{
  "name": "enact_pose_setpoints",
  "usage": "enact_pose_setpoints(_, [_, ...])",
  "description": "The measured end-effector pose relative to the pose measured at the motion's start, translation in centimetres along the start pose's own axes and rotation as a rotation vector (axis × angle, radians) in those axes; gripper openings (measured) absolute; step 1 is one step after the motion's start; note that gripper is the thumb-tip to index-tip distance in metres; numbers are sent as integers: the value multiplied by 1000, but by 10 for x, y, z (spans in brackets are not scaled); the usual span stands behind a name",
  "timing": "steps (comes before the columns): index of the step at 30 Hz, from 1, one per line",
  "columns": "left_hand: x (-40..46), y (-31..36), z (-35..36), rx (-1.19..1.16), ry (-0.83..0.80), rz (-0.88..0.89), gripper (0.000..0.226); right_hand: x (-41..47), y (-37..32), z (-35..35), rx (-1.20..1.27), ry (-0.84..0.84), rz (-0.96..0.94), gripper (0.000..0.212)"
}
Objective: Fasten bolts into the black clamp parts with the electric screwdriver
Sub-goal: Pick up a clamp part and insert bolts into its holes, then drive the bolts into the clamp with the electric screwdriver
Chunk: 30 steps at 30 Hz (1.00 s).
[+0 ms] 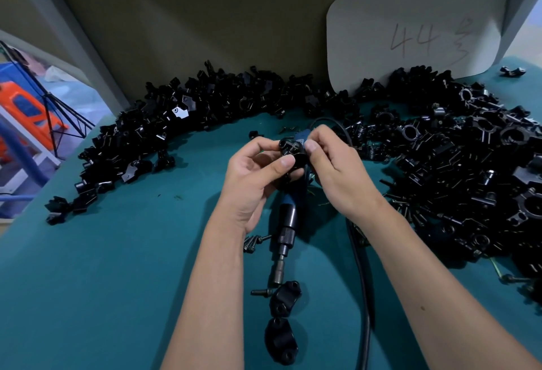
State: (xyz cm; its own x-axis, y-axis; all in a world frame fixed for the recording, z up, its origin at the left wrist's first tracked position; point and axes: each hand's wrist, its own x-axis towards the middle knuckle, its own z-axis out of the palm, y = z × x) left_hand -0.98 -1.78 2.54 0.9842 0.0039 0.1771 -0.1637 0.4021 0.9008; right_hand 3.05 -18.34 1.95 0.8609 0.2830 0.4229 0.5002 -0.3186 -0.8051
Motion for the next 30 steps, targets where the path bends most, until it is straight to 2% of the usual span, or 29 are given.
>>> enact_pose_setpoints(5, [-1,0,-3,4,-28,-13,13,0,-3,-3,-59,-16,-13,37])
enact_pose_setpoints(10, [0,0,-1,22,-20,-26,19,1,-17,2,87,88,169,64])
enact_pose_setpoints(13, [1,0,0,-44,51,-67,7,2,-19,1,103,98,279,69])
enact_pose_setpoints(15, [3,-1,0,-130,137,-119,3,1,-15,4,-86,161,341,69])
enact_pose_setpoints(18, [6,-1,-3,-325,239,-204,9,-3,-11,16,-486,155,407,49])
enact_pose_setpoints(20, [6,-1,-5,-372,286,-221,13,-7,-14,27,-578,122,415,57])
enact_pose_setpoints(24, [8,-1,-10,-243,401,-213,23,-11,-19,39,-608,45,468,77])
enact_pose_setpoints(27, [8,1,-13,-278,438,-255,16,-3,-16,32,-426,14,567,66])
enact_pose_setpoints(30, [7,2,-15,-349,433,-305,19,1,-12,21,-177,-11,620,35])
